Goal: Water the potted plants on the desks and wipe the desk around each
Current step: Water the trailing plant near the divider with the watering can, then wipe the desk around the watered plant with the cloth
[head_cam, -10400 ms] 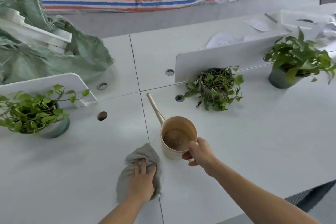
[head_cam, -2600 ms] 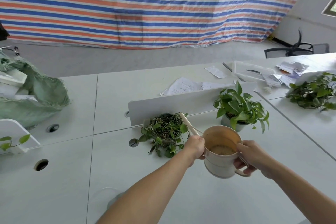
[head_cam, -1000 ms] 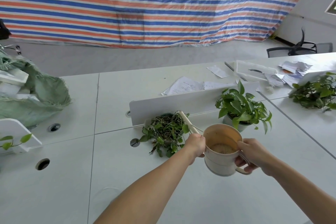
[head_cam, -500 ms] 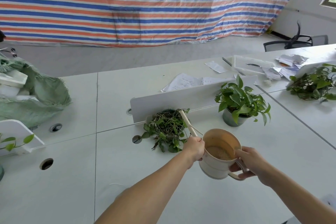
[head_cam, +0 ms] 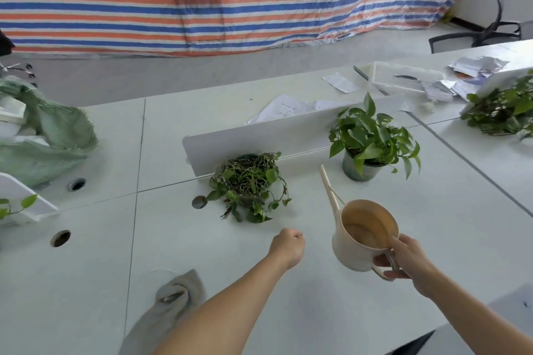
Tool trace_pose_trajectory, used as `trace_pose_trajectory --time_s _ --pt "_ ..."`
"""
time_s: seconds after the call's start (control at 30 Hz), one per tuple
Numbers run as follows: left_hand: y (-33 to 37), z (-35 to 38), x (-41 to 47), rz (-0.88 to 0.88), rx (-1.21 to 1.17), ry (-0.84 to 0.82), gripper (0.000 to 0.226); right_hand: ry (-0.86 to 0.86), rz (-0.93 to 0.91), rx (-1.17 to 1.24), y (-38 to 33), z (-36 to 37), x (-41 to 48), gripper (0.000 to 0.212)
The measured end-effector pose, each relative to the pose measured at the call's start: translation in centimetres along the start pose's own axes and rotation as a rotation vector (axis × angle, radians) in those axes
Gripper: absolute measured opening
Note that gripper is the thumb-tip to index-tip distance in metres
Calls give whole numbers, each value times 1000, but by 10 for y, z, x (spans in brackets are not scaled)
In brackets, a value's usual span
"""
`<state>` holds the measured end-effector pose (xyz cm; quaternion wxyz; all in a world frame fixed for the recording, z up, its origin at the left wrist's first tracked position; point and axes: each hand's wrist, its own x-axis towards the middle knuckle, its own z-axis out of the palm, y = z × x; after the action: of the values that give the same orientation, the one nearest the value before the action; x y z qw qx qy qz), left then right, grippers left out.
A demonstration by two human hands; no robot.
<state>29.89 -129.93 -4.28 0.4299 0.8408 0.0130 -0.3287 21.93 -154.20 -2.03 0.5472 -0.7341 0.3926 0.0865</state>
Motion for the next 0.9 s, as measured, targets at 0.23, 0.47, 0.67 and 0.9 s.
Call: trace_pose_trajectory --time_s 0.23,0.47,0.67,0.9 --pt "-34 65 7 -176 232 13 30 -19 14 -47 23 -53 55 21" --pt "-50 110 -4 -252 378 -39 44 -66 -28 -44 32 -77 88 23" --pt "-59 124 -10 -252 451 -12 40 -106 6 -141 32 -82 91 25" --pt "-73 105 -24 -200 405 79 43 224 -273 -776 16 -78 61 51"
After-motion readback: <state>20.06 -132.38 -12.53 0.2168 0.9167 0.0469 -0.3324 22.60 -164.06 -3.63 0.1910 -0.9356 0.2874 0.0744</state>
